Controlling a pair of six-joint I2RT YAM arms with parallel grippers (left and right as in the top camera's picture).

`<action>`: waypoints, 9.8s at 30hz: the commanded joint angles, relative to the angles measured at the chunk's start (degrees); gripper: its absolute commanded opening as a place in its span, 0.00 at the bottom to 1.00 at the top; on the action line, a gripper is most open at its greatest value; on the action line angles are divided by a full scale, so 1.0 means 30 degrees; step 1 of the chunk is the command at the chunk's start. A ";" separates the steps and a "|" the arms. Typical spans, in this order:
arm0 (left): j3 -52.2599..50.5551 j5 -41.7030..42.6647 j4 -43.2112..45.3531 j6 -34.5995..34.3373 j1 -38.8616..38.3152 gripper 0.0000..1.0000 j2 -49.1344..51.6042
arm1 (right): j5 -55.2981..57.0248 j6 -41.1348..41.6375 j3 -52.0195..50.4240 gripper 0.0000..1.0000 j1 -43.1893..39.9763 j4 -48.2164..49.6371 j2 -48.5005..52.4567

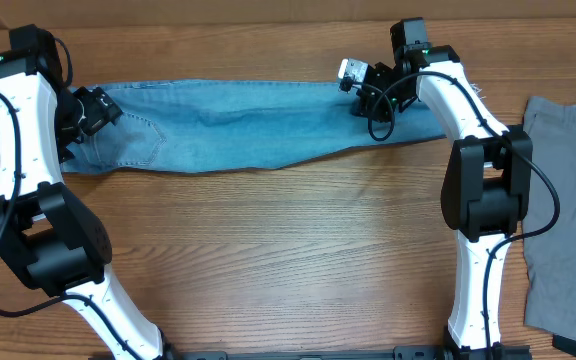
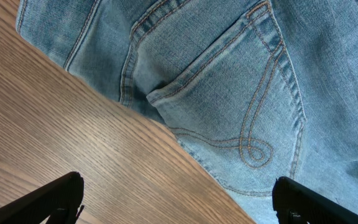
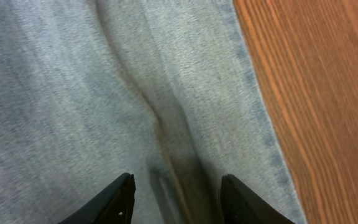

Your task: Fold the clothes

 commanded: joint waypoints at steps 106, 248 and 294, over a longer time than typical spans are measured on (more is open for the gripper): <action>-0.0066 0.0211 -0.0044 0.0291 -0.0073 1.00 0.0262 | 0.2557 0.1086 0.4007 0.04 0.0029 -0.1297 0.0401; -0.0066 0.0211 -0.0044 0.0291 -0.0073 1.00 0.0255 | 0.4568 4.0741 -0.5362 0.11 -0.2579 0.2907 -0.2718; -0.0066 0.0204 -0.0051 0.0291 -0.0036 1.00 0.0255 | -0.0882 2.6782 -0.1814 1.00 -0.4932 -0.1734 -0.2827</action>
